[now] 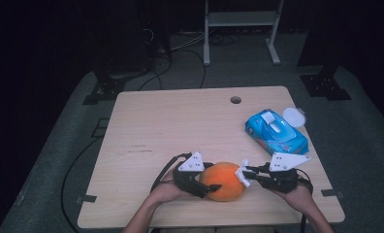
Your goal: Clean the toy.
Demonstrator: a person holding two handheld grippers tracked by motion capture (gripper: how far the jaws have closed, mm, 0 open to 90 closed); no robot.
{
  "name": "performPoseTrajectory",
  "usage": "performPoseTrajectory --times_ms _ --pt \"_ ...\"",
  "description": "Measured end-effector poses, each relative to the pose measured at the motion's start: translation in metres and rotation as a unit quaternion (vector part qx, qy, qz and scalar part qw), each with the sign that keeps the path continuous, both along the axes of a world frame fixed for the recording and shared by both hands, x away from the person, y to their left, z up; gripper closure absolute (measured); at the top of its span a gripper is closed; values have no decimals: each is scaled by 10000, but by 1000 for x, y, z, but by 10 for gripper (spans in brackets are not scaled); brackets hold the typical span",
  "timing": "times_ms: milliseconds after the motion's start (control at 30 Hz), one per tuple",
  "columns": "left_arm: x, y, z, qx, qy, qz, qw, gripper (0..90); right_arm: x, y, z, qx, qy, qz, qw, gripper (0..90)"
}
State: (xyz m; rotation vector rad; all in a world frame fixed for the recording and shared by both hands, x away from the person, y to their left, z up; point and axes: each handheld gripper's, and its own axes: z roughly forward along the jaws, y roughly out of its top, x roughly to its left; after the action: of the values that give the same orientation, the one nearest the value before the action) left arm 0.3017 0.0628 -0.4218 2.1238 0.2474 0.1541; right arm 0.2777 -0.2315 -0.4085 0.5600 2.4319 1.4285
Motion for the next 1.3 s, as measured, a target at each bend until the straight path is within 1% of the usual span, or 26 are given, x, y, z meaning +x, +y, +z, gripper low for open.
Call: performPoseTrajectory --times_ms 133,200,233,300,367,400,433,500,533,600,667,733,800,833,867,900,933,1000,1067,1100,1133,1167,1200,1233,1267,1300 --pt "-5 -6 3 128 -178 -27 9998 265 -4 16 7 49 -124 208 9997 798" --pt "-5 -4 2 102 -176 -34 9998 269 -4 20 9 9 -152 278 9995 798" --pt "-4 -3 1 66 -157 -45 9998 275 -3 18 9 20 -120 302 9995 798" --pt "-2 0 0 34 -103 -58 9999 277 -1 13 7 58 -52 263 9996 798" --pt "1 3 -1 8 -51 -47 10000 275 1 5 4 9 -28 163 9999 798" --pt "2 5 -2 -35 31 -5 10000 273 2 1 2 -6 -3 98 10000 798" --pt "4 5 -2 -46 49 6 10000 270 3 -5 -1 -1 44 38 10000 798" --pt "4 6 -3 -97 111 56 9999 266 4 -11 -3 -8 101 -33 9999 798" --pt "4 5 -2 -102 109 68 9999 266 4 -13 -4 -40 103 -38 9999 798" --pt "3 3 -2 -116 72 79 9999 267 4 -13 -4 -88 92 -49 9999 798" --pt "1 1 0 -78 0 52 10000 269 4 -12 -3 -133 88 -75 9998 798" --pt "-2 -3 1 -46 -89 27 9999 270 4 -10 -2 -38 79 -47 10000 798" --pt "-6 -8 3 -2 -201 0 9998 269 3 -4 1 89 78 28 9999 798" --pt "-8 -10 3 22 -234 -12 9997 265 2 2 3 141 33 120 9998 797" --pt "-9 -11 4 90 -290 -42 9995 255 1 5 5 121 -13 187 9998 797" --pt "-8 -10 4 115 -279 -65 9995 238 0 8 6 55 -56 218 9997 797" --pt "-7 -8 4 78 -227 -77 9997 204 0 9 6 16 -68 242 9997 798" --pt "-1 -3 3 -209 105 -150 9996 141 0 7 3 67 1 268 9996 798" --pt "6 4 1 -459 461 -220 9976 95 0 3 1 91 60 279 9996 797" --pt "8 6 0 -437 484 -175 9977 88 1 1 1 103 77 272 9995 797" --pt "11 7 -4 -329 576 -99 9977 83 1 -1 0 111 80 282 9995 797" --pt "12 7 -6 -285 662 -114 9973 64 1 -3 -1 124 106 256 9995 797" --pt "14 5 -9 -255 767 -144 9966 65 2 -5 -1 134 115 231 9996 797" --pt "14 4 -11 -229 813 -166 9963 71 3 -6 -1 144 145 212 9996 797" --pt "13 2 -13 -254 792 -179 9964 91 3 -7 -1 145 148 211 9996 797" --pt "12 2 -13 -287 722 -137 9969 165 3 -7 -1 151 158 186 9996 797"
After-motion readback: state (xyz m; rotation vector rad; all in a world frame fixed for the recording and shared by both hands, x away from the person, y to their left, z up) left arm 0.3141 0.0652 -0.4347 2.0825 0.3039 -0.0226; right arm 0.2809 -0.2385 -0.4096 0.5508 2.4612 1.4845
